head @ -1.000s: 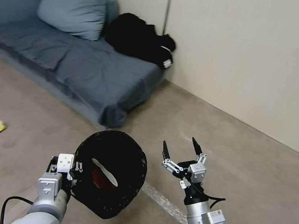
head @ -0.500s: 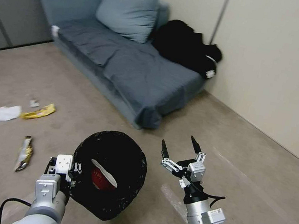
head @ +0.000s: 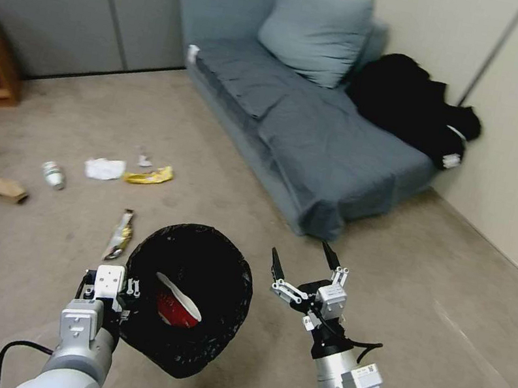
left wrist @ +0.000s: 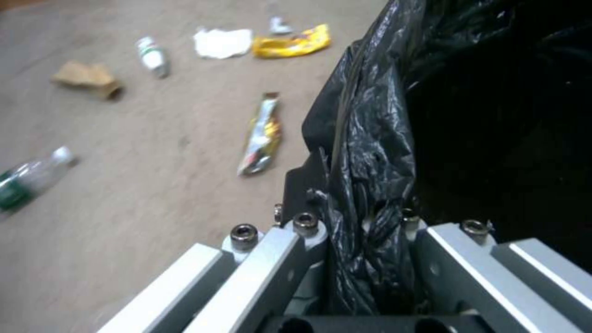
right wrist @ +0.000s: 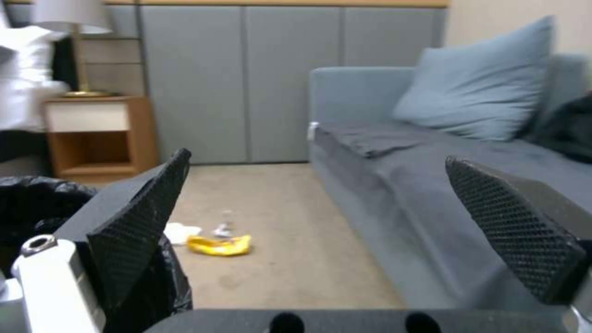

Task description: Pick up the trash bin, then pick up the garbage from the floor and place it into the trash bin.

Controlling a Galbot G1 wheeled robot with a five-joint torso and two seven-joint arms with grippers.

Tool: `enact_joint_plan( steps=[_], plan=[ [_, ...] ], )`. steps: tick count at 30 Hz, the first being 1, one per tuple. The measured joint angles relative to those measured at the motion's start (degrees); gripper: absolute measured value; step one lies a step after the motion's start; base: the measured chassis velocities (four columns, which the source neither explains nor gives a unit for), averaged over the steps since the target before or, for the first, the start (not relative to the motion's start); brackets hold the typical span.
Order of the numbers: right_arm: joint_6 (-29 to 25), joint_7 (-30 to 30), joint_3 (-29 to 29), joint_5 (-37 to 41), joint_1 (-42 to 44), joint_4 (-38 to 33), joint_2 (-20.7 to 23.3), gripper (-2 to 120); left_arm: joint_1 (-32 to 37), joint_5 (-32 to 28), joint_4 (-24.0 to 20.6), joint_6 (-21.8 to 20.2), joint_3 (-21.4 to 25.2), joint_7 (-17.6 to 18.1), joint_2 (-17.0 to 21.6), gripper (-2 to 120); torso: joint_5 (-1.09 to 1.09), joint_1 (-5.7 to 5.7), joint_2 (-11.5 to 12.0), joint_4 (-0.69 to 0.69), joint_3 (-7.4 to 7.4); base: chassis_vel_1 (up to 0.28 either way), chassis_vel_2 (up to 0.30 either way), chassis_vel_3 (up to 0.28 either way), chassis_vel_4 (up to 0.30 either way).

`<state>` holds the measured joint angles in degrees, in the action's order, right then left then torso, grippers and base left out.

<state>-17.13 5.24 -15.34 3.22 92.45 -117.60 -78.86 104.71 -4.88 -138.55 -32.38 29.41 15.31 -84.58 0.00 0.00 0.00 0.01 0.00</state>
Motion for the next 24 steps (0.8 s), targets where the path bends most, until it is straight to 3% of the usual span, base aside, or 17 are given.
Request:
enact_joint_plan(
  steps=[24],
  plan=[
    [0.21, 0.48, 0.29, -0.20, -0.37, 0.47, 0.09, 100, -0.06, 0.05, 0.24, -0.09, -0.15, -0.13, 0.04, 3, 0.00, 0.00, 0.00, -0.01, 0.00, 0.124, 0.124, 0.131, 0.127]
  ],
)
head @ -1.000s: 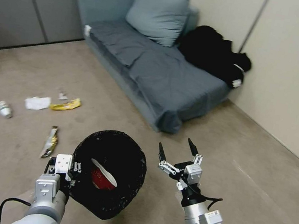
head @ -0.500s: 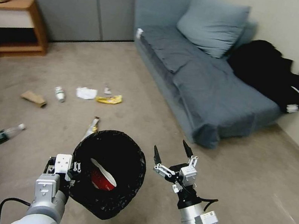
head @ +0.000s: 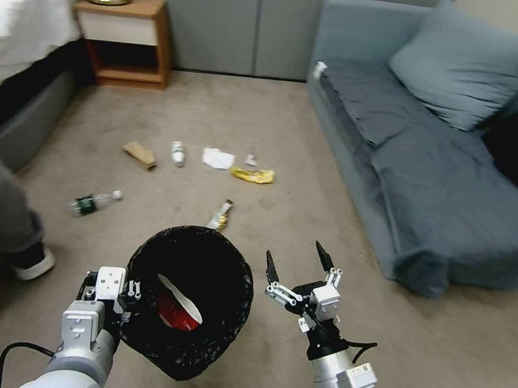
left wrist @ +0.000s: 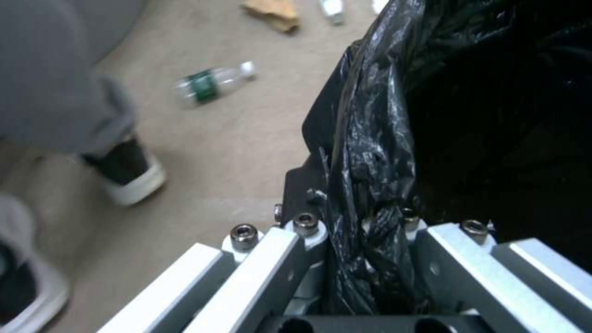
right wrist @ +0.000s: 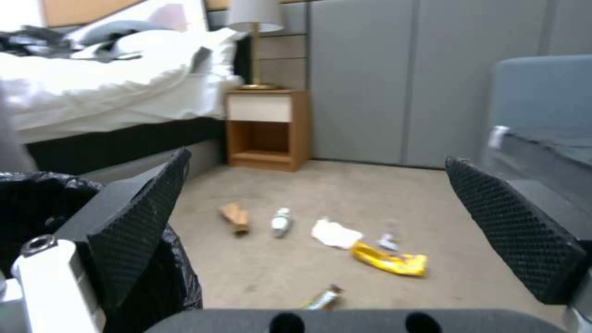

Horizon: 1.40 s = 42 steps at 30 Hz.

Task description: Pick up the trash bin, then pick up the garbage from the floor and place it into the trash bin.

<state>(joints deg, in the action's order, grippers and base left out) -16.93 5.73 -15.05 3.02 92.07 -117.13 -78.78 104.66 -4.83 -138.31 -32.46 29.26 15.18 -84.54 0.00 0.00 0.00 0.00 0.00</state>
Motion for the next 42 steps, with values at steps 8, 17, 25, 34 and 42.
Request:
enact_joint_plan(
  steps=[8, 17, 25, 34, 42],
  plan=[
    [-0.17, 0.13, -0.05, -0.19, 0.32, -0.14, -0.14, 100, 0.12, 0.37, 0.09, 0.31, -0.13, 0.00, -0.07, 3, 0.00, 0.00, 0.00, -0.01, 0.00, 0.115, 0.120, 0.112, 0.113],
    [-0.45, 0.23, -0.28, -0.26, 0.74, -0.37, -0.14, 100, 0.32, 0.54, -0.22, 0.68, -0.09, -0.09, -0.23, 3, 0.00, 0.00, 0.00, 0.01, 0.00, 0.016, 0.014, 0.015, 0.023],
    [-0.76, 0.21, -0.34, -0.34, 0.83, -0.03, -0.21, 100, 0.43, 0.61, -0.47, 0.71, 0.11, -0.08, -0.35, 3, 0.00, 0.00, 0.00, 0.00, 0.00, 0.000, 0.000, 0.000, 0.000],
    [-0.82, 0.21, -0.47, -0.34, 0.66, 0.02, -0.23, 100, 0.33, 0.80, -0.53, 0.74, 0.27, -0.08, -0.37, 3, 0.00, -0.01, 0.00, 0.00, 0.00, -0.028, 0.030, 0.030, -0.030],
    [-0.81, 0.15, -0.39, -0.34, 0.53, 0.37, -0.30, 100, 0.26, 0.85, -0.48, 0.83, 0.47, -0.09, -0.35, 3, -0.01, 0.00, 0.00, 0.00, 0.00, -0.187, 0.199, 0.184, -0.193]
  ],
)
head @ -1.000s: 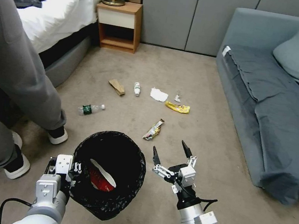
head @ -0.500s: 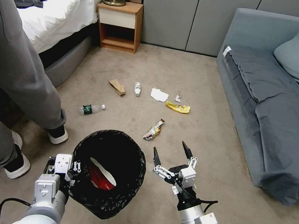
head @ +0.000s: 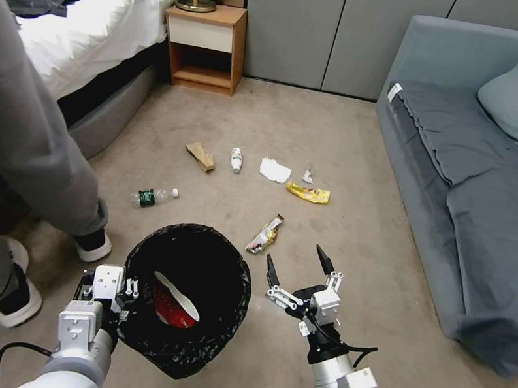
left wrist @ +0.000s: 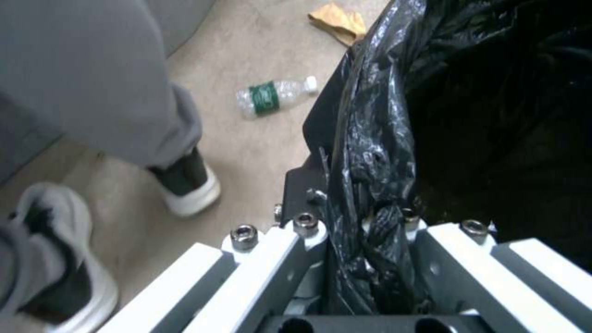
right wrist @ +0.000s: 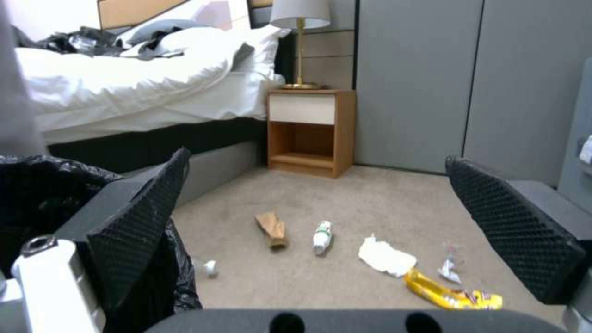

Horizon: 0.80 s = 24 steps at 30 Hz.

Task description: Pick up the trash bin, then pick up the garbage from the floor and place it into the trash bin.

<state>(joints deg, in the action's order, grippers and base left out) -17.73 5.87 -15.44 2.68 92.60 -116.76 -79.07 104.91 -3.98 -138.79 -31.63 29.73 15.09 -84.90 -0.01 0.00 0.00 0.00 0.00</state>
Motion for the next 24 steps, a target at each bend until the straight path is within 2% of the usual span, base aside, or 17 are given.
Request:
enact_joint_plan(
  steps=[13, 14, 17, 18, 24],
  plan=[
    [0.09, -0.05, 0.11, 0.11, -0.65, 0.70, 0.14, 100, -0.38, -0.11, 0.27, 0.03, 0.21, -0.07, 0.13, 3, 0.04, 0.00, 0.00, -0.01, -0.01, -0.272, 0.273, 0.260, -0.273],
    [0.06, -0.04, 0.14, 0.11, -0.69, 0.83, 0.15, 100, -0.35, -0.13, 0.27, 0.03, 0.25, -0.07, 0.14, 3, -0.02, 0.00, 0.00, 0.00, 0.00, -0.281, 0.293, 0.265, -0.264],
    [-0.17, 0.27, 0.21, 0.12, -0.85, 1.11, 0.18, 100, -0.29, -0.19, 0.28, 0.02, 0.38, -0.07, 0.15, 3, 0.04, 0.00, 0.00, 0.00, -0.01, -0.270, 0.269, 0.262, -0.268],
    [-0.36, 0.48, 0.19, 0.14, -0.99, 1.19, 0.19, 100, -0.31, -0.21, 0.28, 0.03, 0.42, -0.07, 0.16, 3, -0.02, 0.01, 0.00, 0.00, -0.01, -0.198, 0.269, 0.269, -0.224],
    [-0.91, 0.85, 0.45, 0.70, -1.67, 1.87, 0.17, 100, -0.44, -0.26, 0.31, 0.01, 0.47, -0.08, 0.06, 3, 0.02, 0.02, 0.00, 0.00, -0.02, -0.162, 0.162, 0.174, -0.158]
  ],
)
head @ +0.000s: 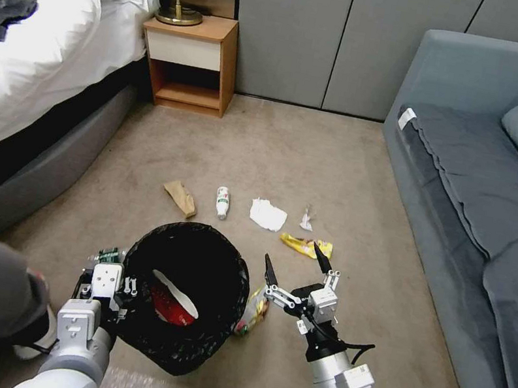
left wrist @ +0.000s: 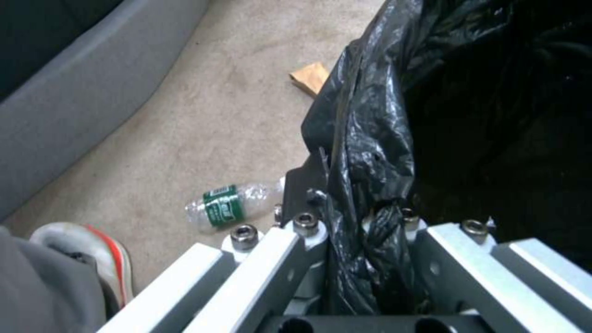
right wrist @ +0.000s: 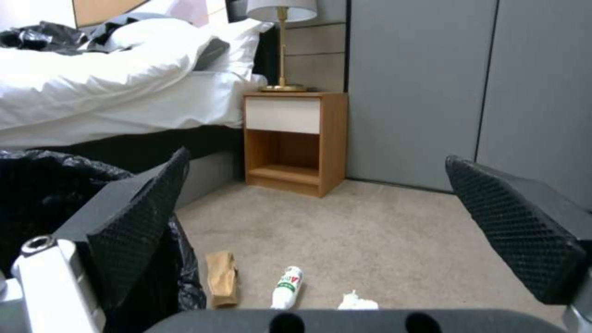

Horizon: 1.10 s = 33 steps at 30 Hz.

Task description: Pick up the trash bin, then pick up the garbage from the floor and place it into the trash bin.

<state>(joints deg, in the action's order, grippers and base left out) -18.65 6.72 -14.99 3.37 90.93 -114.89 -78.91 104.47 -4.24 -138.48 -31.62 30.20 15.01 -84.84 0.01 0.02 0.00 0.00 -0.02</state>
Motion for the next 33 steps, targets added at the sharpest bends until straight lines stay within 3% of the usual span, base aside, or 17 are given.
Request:
enact_joint_plan(
  steps=[6, 15, 21, 33],
  plan=[
    [2.43, -2.20, 0.66, -0.36, -0.97, 1.56, 0.44, 100, 0.17, -0.05, 0.02, -0.02, 0.36, 0.00, -0.04, 3, -0.01, -0.01, 0.00, 0.00, 0.02, 0.021, -0.032, -0.029, 0.006],
    [25.77, -14.76, 4.83, 11.32, -4.21, 3.10, 3.39, 100, 0.33, -0.17, -0.08, -0.03, 0.94, 0.04, -0.18, 3, -0.01, -0.01, 0.00, -0.01, 0.02, 0.007, -0.006, -0.005, 0.004],
    [33.45, -16.95, 8.07, 20.88, -8.52, 8.40, 5.21, 100, 0.17, -0.43, -0.12, -0.05, 1.19, 0.06, -0.20, 3, -0.01, -0.01, 0.00, 0.00, 0.02, 0.000, 0.000, 0.000, 0.000],
    [38.69, -13.10, 12.46, 28.05, -18.99, 24.94, 3.31, 100, 0.61, -0.43, 0.06, -0.07, 1.55, 0.08, -0.58, 3, -0.01, -0.01, 0.00, 0.00, 0.02, 0.000, 0.000, 0.000, 0.000]
  ],
)
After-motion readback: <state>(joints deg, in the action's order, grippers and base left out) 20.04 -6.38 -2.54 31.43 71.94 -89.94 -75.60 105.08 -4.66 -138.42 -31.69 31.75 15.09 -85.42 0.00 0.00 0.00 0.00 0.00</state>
